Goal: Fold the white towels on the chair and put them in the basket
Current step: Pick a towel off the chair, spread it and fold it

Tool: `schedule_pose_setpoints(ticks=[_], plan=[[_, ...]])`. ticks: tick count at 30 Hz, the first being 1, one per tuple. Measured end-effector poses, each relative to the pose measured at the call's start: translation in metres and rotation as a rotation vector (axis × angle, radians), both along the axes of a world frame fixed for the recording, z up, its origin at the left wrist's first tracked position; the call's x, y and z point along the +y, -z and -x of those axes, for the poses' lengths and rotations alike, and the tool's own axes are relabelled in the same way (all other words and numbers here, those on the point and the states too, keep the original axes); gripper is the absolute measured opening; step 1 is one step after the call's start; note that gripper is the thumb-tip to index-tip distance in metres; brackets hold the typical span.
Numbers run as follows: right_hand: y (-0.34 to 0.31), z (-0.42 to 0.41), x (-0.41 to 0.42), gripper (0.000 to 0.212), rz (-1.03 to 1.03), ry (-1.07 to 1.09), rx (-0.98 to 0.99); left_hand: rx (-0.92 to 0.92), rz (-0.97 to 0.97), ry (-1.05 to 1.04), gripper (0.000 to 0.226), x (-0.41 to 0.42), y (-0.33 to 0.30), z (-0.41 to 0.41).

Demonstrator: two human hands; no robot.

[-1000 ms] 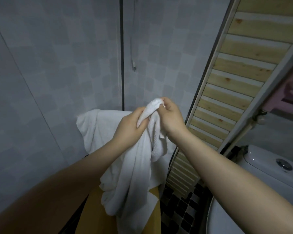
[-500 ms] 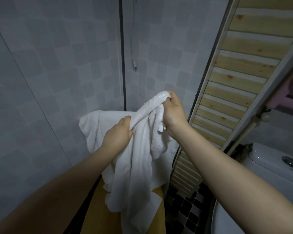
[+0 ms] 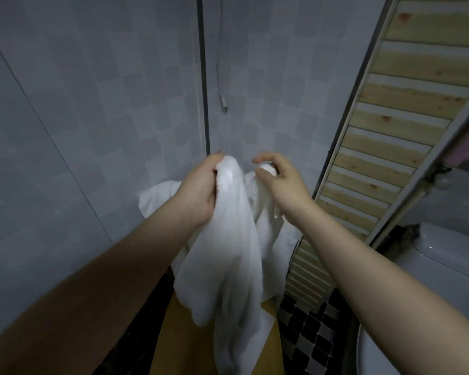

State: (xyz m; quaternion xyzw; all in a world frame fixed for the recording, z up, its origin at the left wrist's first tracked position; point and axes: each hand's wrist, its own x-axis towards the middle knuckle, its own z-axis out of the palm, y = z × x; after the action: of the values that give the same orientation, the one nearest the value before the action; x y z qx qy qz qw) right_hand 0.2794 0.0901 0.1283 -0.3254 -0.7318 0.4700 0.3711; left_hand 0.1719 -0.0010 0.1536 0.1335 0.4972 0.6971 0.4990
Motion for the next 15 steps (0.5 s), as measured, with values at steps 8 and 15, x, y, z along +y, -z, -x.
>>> schedule_pose_setpoints(ticks=[8,15], plan=[[-0.006,0.003,-0.022,0.011,0.294,-0.141,0.265,-0.054,-0.243,0.023,0.016,0.021,0.000,0.011],[0.003,-0.011,-0.022,0.012,0.171,-0.297,-0.110,-0.039,-0.219,-0.023,0.016,0.030,0.001,0.019]])
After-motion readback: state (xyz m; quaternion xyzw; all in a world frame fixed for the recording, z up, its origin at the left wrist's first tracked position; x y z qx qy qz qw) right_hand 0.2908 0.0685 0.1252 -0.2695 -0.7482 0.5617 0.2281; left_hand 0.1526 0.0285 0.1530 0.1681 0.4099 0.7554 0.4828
